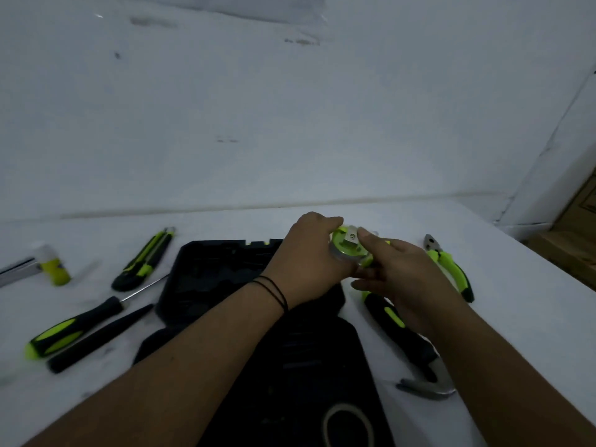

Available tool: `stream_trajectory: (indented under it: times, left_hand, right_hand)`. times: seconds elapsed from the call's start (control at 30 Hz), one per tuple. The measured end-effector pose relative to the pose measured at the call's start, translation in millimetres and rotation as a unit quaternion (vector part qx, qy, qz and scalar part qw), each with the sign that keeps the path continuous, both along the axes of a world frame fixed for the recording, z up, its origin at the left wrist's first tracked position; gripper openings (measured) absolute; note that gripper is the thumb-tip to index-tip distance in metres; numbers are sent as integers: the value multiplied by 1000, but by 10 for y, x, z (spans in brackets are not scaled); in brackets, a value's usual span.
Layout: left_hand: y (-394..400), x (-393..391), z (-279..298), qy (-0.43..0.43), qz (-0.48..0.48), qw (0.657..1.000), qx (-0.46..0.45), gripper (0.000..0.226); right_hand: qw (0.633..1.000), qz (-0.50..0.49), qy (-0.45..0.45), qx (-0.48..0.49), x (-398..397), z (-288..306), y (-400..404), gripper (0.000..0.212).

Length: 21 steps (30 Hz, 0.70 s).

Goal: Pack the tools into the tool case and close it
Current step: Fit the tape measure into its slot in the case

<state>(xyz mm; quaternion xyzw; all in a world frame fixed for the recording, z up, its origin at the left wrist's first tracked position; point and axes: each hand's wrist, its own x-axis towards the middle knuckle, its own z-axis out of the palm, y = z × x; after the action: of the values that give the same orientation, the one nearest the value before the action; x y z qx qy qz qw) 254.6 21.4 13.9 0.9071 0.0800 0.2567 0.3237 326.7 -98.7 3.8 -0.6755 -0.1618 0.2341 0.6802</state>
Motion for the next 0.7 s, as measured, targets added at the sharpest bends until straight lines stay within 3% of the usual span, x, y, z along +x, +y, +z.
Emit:
stream_trajectory:
  times: [0.07, 0.13, 0.2, 0.27, 0.33, 0.43, 0.47, 0.53, 0.6, 0.7]
  left_hand:
    - [58, -228, -26, -5, 1, 1000, -8, 30]
    - [162, -432, -101, 5, 6, 1000, -28, 49]
    - [282, -617, -162, 14, -4, 995, -100, 71]
    - [383, -790, -199, 14, -24, 980, -195, 78]
    - [490, -927, -229, 7, -8, 965, -263, 72]
    - [706, -1073, -258, -24, 63, 940, -335, 38]
    - [794, -1121, -274, -51, 92, 938, -331, 28]
    - [991, -1221, -327, -86, 175, 955, -223, 18]
    - [1126, -1306, -405, -79, 217, 968, -96, 25]
    - [1223, -1380, -606, -36, 205, 978, -11, 41]
  right_hand:
    - [1000, 8, 11, 8, -150, 8, 74, 32]
    - [999, 23, 31, 20, -299, 5, 147, 29]
    - [997, 34, 55, 30, -429, -9, 198, 23]
    - [996, 47, 66, 34, -550, -27, 251, 20]
    - [996, 54, 64, 32, -641, -47, 321, 20]
    - [996, 68, 49, 25, -748, -52, 457, 19]
    - [997, 68, 39, 21, -771, -48, 519, 20]
    - [998, 53, 22, 20, -780, -31, 644, 21]
    - [999, 28, 14, 20, -745, -3, 754, 20]
    - [1000, 9, 15, 8, -664, 3, 925, 21]
